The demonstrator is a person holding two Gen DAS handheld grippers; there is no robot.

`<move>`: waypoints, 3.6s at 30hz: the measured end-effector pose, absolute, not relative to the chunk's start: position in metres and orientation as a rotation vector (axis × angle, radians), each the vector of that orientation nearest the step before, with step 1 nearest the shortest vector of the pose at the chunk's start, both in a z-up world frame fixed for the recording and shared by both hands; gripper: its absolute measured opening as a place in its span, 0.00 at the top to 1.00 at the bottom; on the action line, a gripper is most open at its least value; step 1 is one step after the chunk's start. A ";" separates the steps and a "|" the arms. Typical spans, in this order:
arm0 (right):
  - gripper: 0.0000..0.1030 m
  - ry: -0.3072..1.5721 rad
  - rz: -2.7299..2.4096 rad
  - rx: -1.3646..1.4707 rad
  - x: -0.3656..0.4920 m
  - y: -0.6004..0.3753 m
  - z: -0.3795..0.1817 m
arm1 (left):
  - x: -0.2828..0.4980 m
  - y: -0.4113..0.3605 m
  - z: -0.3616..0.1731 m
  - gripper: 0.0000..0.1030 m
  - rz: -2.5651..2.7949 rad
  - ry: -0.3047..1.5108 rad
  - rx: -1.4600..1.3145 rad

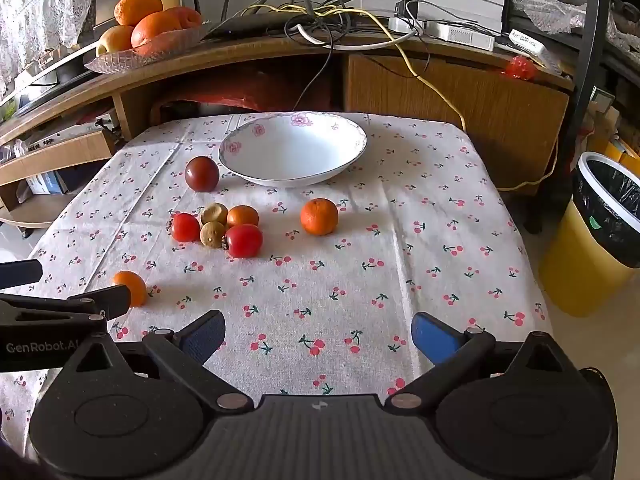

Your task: Organize fruits

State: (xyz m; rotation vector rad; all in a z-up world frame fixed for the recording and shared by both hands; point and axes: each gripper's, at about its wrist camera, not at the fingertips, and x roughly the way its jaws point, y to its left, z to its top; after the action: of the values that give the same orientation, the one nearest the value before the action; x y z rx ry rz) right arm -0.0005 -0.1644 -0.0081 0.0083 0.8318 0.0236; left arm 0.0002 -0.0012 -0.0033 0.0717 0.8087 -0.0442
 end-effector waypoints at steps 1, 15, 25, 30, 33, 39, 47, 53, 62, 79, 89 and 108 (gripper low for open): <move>0.08 0.834 0.022 0.006 0.000 -0.164 -0.008 | 0.001 -0.002 -0.003 0.00 -0.044 0.812 0.073; 0.10 0.842 0.026 0.007 0.000 -0.163 -0.009 | 0.002 0.001 -0.006 0.00 -0.049 0.817 0.070; 0.12 0.850 0.027 0.009 0.000 -0.162 -0.012 | 0.003 0.001 -0.005 0.00 -0.051 0.818 0.068; 0.12 0.857 0.028 0.009 0.002 -0.161 -0.013 | 0.003 0.001 -0.006 0.00 -0.054 0.820 0.069; 0.13 0.862 0.031 0.010 0.003 -0.161 -0.013 | 0.003 0.001 -0.007 0.00 -0.056 0.822 0.069; 0.13 0.868 0.037 0.009 0.003 -0.159 -0.015 | 0.004 0.002 -0.009 0.00 -0.058 0.826 0.069; 0.14 0.878 0.050 0.012 0.005 -0.158 -0.017 | 0.005 0.000 -0.015 0.00 -0.067 0.842 0.077; 0.14 0.882 0.053 0.015 0.005 -0.158 -0.017 | 0.005 0.001 -0.014 0.00 -0.069 0.845 0.077; 0.15 0.886 0.054 0.016 0.006 -0.158 -0.020 | 0.006 0.000 -0.016 0.00 -0.072 0.847 0.081; 0.17 0.915 0.066 0.013 0.011 -0.158 -0.028 | 0.011 -0.003 -0.023 0.04 -0.086 0.864 0.101; 0.18 0.924 0.079 0.029 0.020 -0.160 -0.031 | 0.021 -0.002 -0.034 0.24 -0.104 0.897 0.097; 0.37 0.938 0.205 0.054 0.068 -0.157 -0.038 | 0.039 0.005 -0.038 0.61 -0.169 0.907 0.045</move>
State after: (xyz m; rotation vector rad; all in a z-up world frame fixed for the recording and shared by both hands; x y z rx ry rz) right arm 0.0678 -0.1570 -0.0376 0.0537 0.9375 0.2047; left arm 0.0391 0.0047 -0.0382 0.0448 0.9068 -0.1690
